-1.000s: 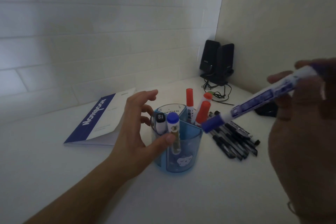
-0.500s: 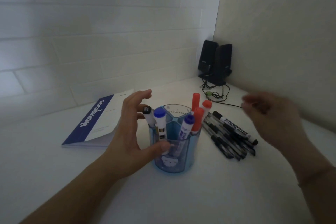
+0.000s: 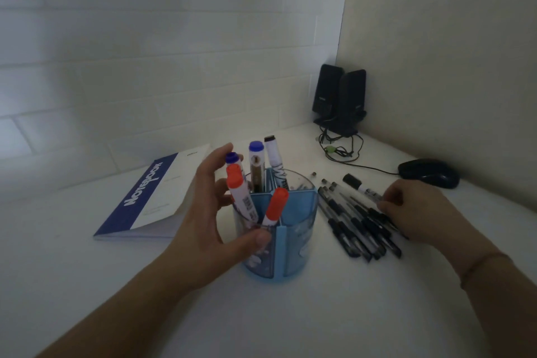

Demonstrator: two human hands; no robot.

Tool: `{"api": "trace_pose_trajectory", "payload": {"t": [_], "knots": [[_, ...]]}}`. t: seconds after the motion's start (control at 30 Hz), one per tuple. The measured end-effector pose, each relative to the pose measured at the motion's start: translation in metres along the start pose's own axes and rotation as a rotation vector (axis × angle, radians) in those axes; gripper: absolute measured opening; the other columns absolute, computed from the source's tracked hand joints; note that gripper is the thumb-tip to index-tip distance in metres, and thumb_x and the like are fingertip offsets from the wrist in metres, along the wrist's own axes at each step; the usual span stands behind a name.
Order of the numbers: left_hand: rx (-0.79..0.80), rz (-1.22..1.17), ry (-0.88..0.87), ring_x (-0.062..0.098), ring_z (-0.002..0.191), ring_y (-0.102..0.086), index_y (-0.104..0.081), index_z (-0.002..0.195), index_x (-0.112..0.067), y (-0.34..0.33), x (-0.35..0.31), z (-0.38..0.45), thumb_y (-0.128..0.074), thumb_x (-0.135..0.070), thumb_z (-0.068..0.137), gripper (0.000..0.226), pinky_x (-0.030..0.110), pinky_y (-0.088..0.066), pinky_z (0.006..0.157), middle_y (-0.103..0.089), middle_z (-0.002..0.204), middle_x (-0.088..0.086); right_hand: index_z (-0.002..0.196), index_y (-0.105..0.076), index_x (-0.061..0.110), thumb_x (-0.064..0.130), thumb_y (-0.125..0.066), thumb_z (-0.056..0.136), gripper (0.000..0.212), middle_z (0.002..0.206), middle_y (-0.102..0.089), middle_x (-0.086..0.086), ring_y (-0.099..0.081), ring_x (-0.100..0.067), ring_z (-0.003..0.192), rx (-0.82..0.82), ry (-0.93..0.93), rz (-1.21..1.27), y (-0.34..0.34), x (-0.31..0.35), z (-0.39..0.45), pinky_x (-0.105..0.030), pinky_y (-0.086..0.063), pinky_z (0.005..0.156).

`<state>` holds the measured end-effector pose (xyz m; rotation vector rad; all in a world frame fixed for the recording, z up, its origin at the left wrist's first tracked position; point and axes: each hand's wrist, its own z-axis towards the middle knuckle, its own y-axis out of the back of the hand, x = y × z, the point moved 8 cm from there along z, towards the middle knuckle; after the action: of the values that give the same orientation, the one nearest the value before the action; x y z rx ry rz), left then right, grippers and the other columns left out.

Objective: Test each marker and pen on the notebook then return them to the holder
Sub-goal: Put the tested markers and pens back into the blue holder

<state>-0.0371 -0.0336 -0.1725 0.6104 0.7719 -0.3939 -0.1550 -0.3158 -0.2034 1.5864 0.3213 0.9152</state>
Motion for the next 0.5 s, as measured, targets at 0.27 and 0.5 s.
{"api": "trace_pose_trajectory", "payload": {"t": [0.27, 0.5], "knots": [[0.056, -0.059, 0.036, -0.001, 0.136, -0.032, -0.01, 0.143, -0.05, -0.005, 0.0, -0.001, -0.069, -0.043, 0.07, 0.094, 0.014, -0.041, 0.098, -0.025, 0.149, -0.022, 0.143, -0.003, 0.03, -0.004, -0.052, 0.091, 0.079, 0.093, -0.067, -0.014, -0.07, -0.023, 0.072, -0.477, 0.512, 1.103, 0.076, 0.073, -0.069, -0.031, -0.057, 0.062], [0.106, -0.164, 0.061, -0.011, 0.134, -0.027, -0.006, 0.141, -0.055, -0.013, 0.0, -0.001, -0.078, -0.047, 0.063, 0.106, 0.005, -0.039, 0.091, -0.021, 0.146, -0.034, 0.131, -0.015, 0.04, -0.009, -0.059, 0.083, 0.082, 0.099, -0.067, -0.011, -0.07, -0.023, 0.087, -0.371, 0.749, 0.978, 0.061, 0.119, -0.095, -0.041, -0.057, 0.08]]}}
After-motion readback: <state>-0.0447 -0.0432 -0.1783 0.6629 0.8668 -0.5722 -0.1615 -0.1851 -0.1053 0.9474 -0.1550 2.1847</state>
